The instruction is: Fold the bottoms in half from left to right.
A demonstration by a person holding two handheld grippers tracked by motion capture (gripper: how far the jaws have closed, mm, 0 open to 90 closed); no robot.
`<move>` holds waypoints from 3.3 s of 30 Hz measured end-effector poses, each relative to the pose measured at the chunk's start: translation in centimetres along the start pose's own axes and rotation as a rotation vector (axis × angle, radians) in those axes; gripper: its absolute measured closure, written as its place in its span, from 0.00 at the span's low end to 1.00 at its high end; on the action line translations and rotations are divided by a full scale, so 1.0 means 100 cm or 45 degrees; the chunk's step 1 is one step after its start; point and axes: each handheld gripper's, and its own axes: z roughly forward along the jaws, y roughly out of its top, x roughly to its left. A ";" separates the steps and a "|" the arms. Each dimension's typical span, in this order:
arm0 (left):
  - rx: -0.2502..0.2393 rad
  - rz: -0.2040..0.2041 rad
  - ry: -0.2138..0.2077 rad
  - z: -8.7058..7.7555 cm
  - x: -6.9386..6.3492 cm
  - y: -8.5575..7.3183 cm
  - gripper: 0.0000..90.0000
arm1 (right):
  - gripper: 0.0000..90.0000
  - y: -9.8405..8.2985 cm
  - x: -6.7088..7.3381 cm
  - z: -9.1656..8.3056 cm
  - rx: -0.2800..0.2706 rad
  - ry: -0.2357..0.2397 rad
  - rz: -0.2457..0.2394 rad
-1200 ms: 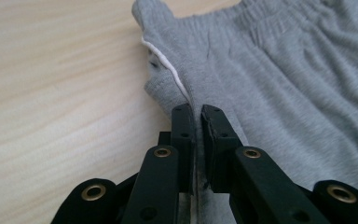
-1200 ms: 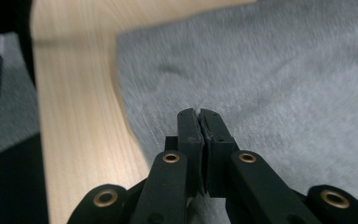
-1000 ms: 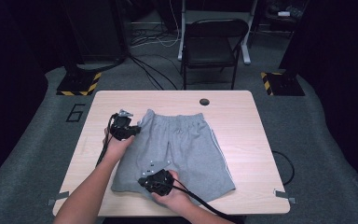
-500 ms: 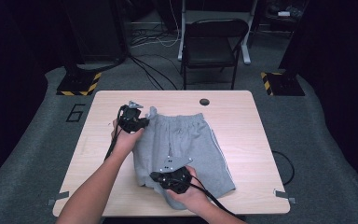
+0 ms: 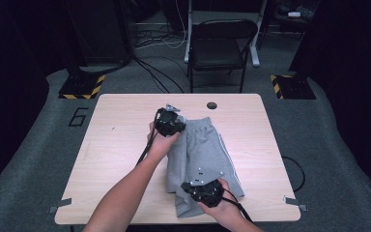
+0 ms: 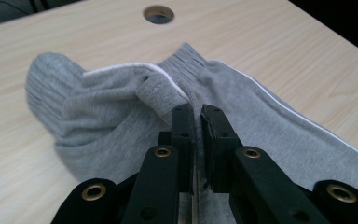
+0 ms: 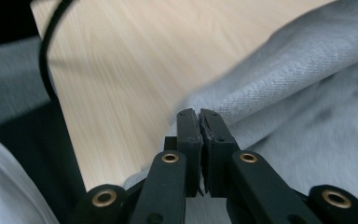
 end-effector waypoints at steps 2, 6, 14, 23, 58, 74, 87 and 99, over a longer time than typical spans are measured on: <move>0.019 -0.003 -0.014 0.011 -0.005 -0.003 0.93 | 0.96 -0.004 0.000 0.001 0.024 -0.005 -0.001; 0.056 -0.006 -0.020 0.030 -0.011 -0.009 0.93 | 0.97 -0.020 0.001 0.008 0.081 -0.010 0.027; 0.095 -0.007 -0.036 0.046 -0.014 -0.015 0.93 | 0.97 -0.032 -0.001 0.011 0.150 -0.027 0.057; 0.110 -0.020 -0.071 0.057 -0.014 -0.027 0.91 | 0.95 -0.042 0.000 0.014 0.199 -0.034 0.061; 0.044 -0.067 0.047 0.000 0.041 -0.056 0.64 | 0.53 -0.007 0.024 0.062 0.105 -0.049 -0.054; 0.018 -0.069 0.046 -0.010 0.045 -0.057 0.64 | 0.71 0.001 0.022 0.084 0.141 -0.103 -0.076; 0.024 -0.059 0.040 -0.009 0.045 -0.058 0.64 | 0.94 0.006 0.011 0.060 0.030 -0.084 -0.001; 0.033 -0.058 0.017 -0.004 0.042 -0.059 0.63 | 0.94 -0.014 -0.020 -0.020 -0.072 -0.260 0.028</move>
